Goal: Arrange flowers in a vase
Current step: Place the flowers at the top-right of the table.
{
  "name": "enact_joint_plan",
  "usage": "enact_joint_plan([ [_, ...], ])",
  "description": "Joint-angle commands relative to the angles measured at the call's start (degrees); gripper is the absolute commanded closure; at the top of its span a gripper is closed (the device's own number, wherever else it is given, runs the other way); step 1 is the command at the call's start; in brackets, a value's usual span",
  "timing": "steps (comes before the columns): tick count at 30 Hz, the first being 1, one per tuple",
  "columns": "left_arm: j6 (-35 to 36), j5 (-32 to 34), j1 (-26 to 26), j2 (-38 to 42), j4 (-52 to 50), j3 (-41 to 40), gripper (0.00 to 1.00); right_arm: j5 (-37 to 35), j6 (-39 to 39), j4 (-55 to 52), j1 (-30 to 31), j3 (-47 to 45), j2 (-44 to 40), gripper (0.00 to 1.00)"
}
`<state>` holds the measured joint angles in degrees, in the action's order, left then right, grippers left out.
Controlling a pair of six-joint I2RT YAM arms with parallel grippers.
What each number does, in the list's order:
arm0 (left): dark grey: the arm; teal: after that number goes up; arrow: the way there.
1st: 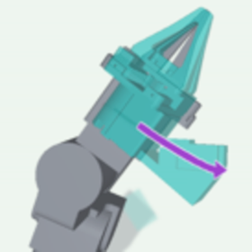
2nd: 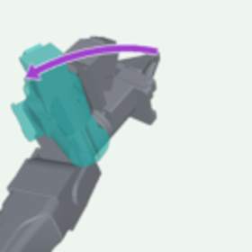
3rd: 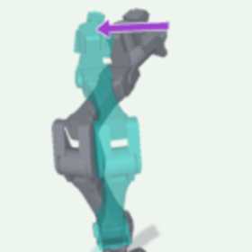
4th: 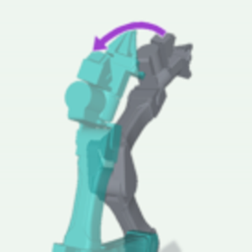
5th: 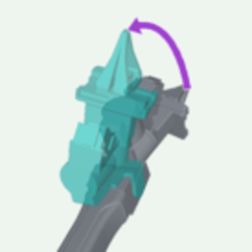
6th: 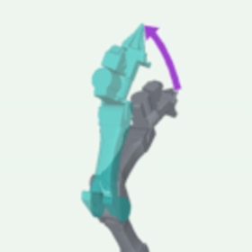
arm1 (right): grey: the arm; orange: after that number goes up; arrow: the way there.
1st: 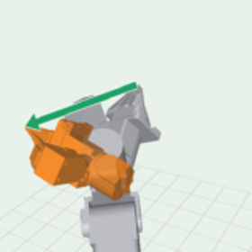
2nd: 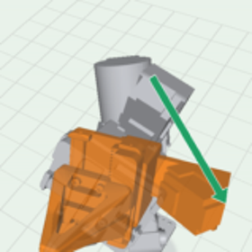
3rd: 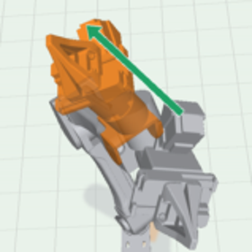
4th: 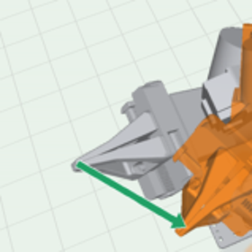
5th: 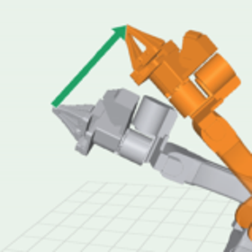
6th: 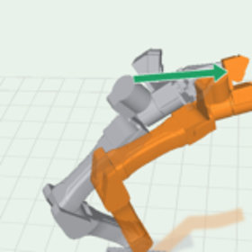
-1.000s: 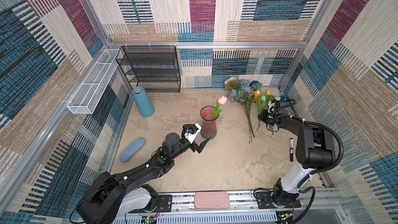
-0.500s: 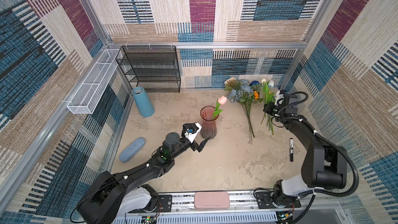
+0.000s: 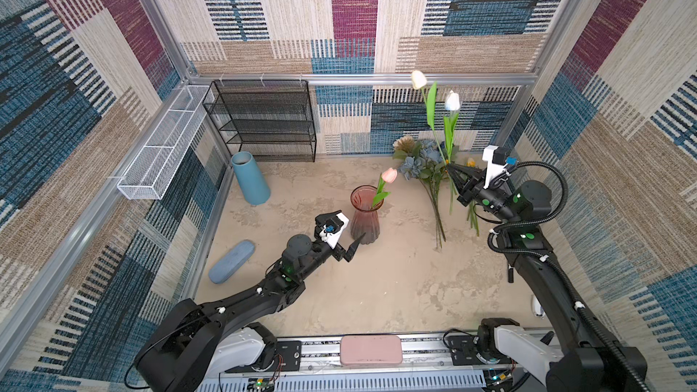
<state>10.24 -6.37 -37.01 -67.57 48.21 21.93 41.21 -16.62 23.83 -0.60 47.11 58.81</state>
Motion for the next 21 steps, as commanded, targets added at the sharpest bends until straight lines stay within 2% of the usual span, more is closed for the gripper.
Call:
enact_joint_plan([
  [1,0.08,-0.07,0.01,0.16,2.73,0.22,0.01,-9.66,0.48,1.21,0.25,-0.93,-0.90,1.00],
  [4,-0.11,-0.13,0.01,0.15,2.77,0.17,0.01,-25.37,-0.49,-7.42,0.16,-0.49,0.87,0.99],
  [5,-0.14,-0.13,0.02,0.04,2.85,0.09,0.01,-27.44,-0.63,-9.55,0.10,-0.21,1.99,1.00],
  [11,-0.07,-0.33,0.02,-0.48,2.89,0.01,0.01,-34.20,-4.74,-20.14,0.07,-1.65,8.99,1.00],
  [16,0.13,0.48,0.01,-0.24,2.86,-0.80,0.01,-35.54,-6.44,-25.93,-0.14,-5.83,14.06,1.00],
  [21,0.00,0.53,0.01,-0.68,3.38,-1.12,0.01,-33.75,-7.69,-25.10,-3.14,-9.02,19.95,1.00],
])
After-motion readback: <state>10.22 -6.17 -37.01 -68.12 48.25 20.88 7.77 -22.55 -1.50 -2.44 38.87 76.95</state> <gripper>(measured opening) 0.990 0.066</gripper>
